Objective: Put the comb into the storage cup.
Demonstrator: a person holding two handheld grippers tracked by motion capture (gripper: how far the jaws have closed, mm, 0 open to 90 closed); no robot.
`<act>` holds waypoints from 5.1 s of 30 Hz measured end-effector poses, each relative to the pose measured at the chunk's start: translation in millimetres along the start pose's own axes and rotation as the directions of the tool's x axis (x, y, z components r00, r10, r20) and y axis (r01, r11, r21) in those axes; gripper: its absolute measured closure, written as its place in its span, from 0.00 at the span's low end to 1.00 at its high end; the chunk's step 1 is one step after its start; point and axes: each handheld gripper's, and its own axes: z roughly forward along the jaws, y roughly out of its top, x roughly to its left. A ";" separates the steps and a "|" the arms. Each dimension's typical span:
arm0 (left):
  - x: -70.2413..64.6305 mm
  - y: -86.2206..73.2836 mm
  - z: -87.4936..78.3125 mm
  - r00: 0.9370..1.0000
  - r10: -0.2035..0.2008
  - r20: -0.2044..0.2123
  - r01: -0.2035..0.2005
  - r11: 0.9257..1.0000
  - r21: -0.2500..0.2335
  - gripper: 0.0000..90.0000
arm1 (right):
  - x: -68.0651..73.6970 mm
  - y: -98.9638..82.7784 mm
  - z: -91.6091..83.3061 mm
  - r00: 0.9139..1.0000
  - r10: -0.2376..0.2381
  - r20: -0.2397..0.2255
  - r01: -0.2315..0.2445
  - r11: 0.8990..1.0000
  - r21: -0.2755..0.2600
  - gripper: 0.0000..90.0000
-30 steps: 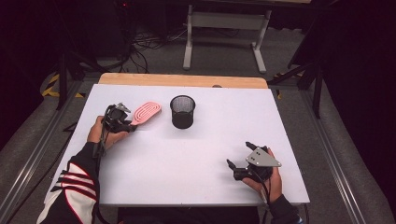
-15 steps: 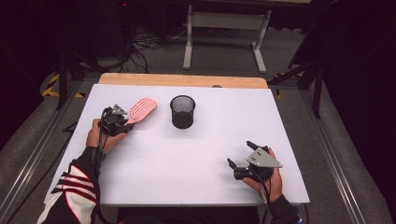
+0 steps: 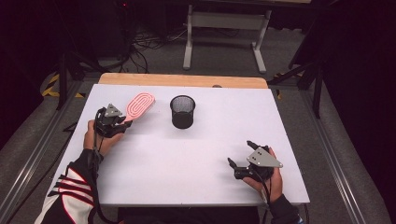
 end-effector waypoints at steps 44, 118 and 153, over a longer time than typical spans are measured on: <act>-122.3 8.5 -31.5 0.960 0.269 0.080 -0.236 0.927 -0.292 0.77 | 22.1 76.1 48.6 0.912 0.277 -0.303 -0.319 0.942 -0.101 0.07; -192.0 13.8 2.1 0.881 0.472 0.041 -0.441 0.848 -0.293 0.61 | 42.3 80.8 46.7 0.753 0.382 -0.535 -0.521 0.843 -0.131 0.69; -135.2 -9.2 -30.7 0.918 0.368 0.149 -0.290 0.878 -0.382 0.10 | 26.0 91.2 17.0 0.862 0.261 -0.434 -0.390 0.889 -0.240 0.70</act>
